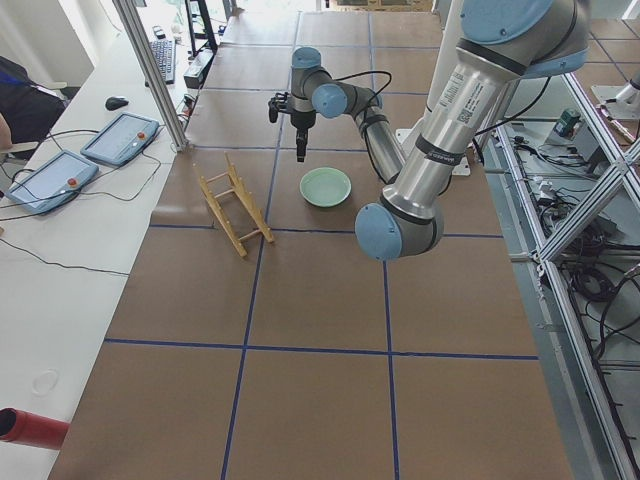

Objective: Place plate on rack
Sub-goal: 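Move the left gripper down toward the pale green plate's rim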

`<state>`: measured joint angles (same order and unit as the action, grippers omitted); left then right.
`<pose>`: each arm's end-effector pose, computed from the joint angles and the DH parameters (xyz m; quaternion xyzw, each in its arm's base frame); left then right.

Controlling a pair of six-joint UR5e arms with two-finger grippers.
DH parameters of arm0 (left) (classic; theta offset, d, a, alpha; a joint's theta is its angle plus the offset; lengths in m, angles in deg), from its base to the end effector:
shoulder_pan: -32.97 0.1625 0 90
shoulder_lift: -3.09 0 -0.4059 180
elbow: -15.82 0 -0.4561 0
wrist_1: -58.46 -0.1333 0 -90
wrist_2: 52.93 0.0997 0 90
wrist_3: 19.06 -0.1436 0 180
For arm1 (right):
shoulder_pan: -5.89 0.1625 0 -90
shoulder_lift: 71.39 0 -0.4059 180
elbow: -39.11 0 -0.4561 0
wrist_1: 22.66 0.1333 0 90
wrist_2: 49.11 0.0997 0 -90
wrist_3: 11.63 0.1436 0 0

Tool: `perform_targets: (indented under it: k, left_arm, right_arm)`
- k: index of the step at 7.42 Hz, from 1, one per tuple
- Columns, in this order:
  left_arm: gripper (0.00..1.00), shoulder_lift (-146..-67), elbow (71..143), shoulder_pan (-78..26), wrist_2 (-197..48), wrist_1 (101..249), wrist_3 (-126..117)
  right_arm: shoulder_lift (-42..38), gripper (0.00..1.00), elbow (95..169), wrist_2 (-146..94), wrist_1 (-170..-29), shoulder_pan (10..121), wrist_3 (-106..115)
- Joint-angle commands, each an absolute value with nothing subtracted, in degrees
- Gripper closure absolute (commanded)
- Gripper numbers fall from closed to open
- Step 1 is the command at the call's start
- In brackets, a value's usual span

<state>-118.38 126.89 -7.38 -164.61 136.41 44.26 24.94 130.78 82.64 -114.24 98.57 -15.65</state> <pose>0.4448 -0.4832 0.1834 0.0405 0.3808 -0.0451 0.9227 0.0609 -0.4950 0.7203 -0.0300 -0.3582 0.0085 0.9331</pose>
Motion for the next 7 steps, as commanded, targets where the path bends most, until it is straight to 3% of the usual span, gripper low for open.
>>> perform_targets:
  k: [1,4,7]
  left_arm:
    - [0.0,-119.1,123.7,-3.1,-162.1,141.3,49.7]
    - [0.0,-121.0,112.1,3.0,-160.7,152.1,57.1]
    - [0.0,-121.1,110.7,6.9,-157.0,153.6,59.6]
  right_arm:
    - [24.9,0.0,130.7,82.6,-114.2,98.5,-15.7]
    - [24.9,0.0,130.8,82.6,-114.2,98.5,-15.7]
    - [24.9,0.0,130.8,82.6,-114.2,98.6,-15.7]
